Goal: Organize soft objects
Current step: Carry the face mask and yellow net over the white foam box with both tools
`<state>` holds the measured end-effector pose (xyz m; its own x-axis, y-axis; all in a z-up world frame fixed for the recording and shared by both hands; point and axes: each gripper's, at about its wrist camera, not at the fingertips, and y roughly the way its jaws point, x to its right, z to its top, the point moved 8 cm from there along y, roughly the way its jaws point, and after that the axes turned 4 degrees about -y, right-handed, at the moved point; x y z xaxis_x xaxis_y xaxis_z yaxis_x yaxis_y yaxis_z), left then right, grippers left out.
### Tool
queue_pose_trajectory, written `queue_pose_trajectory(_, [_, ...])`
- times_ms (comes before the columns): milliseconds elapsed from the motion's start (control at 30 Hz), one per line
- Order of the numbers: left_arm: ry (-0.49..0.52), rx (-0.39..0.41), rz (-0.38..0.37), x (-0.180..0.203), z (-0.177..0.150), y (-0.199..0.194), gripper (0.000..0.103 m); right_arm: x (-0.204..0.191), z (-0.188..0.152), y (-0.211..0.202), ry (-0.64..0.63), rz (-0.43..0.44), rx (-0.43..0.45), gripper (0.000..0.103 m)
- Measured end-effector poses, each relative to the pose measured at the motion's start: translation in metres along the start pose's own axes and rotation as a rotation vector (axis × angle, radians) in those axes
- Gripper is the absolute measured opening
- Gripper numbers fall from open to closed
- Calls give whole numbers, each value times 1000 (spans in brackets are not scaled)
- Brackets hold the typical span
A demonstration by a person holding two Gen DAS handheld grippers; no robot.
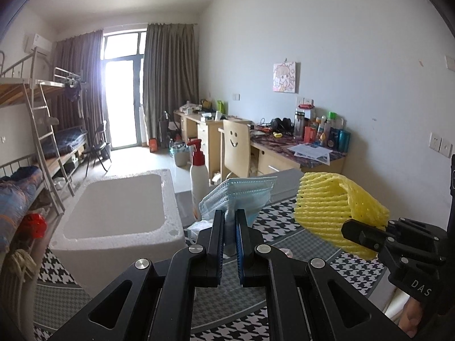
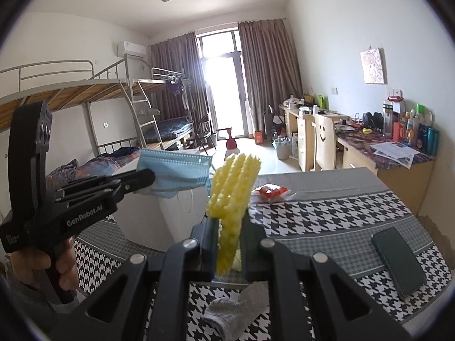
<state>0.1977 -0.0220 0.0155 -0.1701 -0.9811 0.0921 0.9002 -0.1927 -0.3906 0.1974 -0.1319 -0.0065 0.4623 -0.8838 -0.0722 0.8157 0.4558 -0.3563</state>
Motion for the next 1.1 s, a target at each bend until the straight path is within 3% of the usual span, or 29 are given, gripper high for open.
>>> queue_pose_trajectory(1100, [-32, 109, 106, -47, 55, -12, 8, -27, 44, 23, -54, 74, 43, 16])
